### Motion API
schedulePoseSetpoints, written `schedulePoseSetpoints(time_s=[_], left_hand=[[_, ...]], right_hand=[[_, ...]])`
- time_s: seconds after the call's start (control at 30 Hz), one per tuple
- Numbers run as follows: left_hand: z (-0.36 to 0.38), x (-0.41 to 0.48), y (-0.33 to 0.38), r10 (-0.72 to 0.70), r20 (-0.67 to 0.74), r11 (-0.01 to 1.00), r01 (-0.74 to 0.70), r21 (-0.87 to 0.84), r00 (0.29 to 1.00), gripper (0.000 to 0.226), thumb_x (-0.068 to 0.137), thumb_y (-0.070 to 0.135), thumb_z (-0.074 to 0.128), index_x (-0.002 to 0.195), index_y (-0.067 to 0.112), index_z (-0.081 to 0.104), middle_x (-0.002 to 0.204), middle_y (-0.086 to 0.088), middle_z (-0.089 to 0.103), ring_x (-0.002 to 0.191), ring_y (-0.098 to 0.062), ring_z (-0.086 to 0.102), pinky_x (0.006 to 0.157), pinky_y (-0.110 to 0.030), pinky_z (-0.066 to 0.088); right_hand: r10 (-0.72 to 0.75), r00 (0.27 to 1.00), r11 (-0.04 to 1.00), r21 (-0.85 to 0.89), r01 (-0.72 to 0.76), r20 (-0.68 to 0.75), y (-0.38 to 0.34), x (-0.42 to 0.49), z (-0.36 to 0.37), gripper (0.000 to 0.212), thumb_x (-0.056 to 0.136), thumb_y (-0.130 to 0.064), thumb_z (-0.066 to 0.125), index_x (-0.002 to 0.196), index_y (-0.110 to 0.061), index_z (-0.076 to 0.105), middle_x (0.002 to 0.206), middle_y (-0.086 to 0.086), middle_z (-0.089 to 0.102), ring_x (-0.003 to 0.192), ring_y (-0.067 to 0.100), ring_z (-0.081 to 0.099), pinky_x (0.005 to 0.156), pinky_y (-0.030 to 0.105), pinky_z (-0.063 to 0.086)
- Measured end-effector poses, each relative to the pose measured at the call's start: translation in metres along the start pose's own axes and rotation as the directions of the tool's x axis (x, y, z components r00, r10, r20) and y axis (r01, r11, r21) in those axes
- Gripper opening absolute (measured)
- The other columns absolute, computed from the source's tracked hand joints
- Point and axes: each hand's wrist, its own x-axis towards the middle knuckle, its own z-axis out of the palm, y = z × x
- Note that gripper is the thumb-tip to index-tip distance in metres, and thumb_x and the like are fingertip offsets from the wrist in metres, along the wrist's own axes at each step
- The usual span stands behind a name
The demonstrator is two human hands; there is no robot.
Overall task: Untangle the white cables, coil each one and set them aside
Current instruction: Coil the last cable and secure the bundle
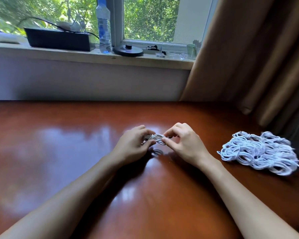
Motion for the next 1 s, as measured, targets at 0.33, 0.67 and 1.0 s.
schedulePoseSetpoints(time_s=[0.33, 0.67, 1.0], left_hand=[[0.057, 0.006, 0.068, 0.168, 0.062, 0.977, -0.158, -0.146, 0.984, 0.020, 0.084, 0.026, 0.079, 0.099, 0.016, 0.071, 0.086, 0.004, 0.067, 0.075, -0.009, 0.057, 0.072, -0.029, 0.048], [0.108, 0.011, 0.128, 0.239, 0.111, 0.957, -0.215, -0.193, 0.965, 0.029, 0.080, 0.038, 0.067, 0.104, 0.021, 0.068, 0.096, 0.007, 0.057, 0.081, -0.007, 0.059, 0.080, -0.033, 0.053], [0.151, 0.015, 0.163, 0.240, 0.110, 0.968, -0.229, -0.106, 0.964, 0.025, 0.083, 0.045, 0.073, 0.098, 0.028, 0.063, 0.092, 0.010, 0.057, 0.084, -0.012, 0.058, 0.076, -0.041, 0.053]], right_hand=[[0.103, 0.990, 0.986, -0.118, -0.114, -0.095, 0.029, -0.085, -0.067, 0.006, 0.087, -0.035, 0.074, 0.089, -0.031, 0.072, 0.087, -0.013, 0.062, 0.087, 0.011, 0.053, 0.083, 0.030, 0.044], [0.203, 0.961, 0.958, -0.163, -0.235, -0.188, 0.062, -0.141, -0.121, 0.006, 0.087, -0.032, 0.075, 0.090, -0.030, 0.071, 0.090, -0.013, 0.063, 0.092, 0.013, 0.058, 0.086, 0.037, 0.050], [0.269, 0.934, 0.932, -0.181, -0.314, -0.236, 0.094, -0.174, -0.141, 0.007, 0.086, -0.028, 0.077, 0.093, -0.026, 0.075, 0.095, -0.007, 0.063, 0.098, 0.016, 0.061, 0.092, 0.039, 0.050]])
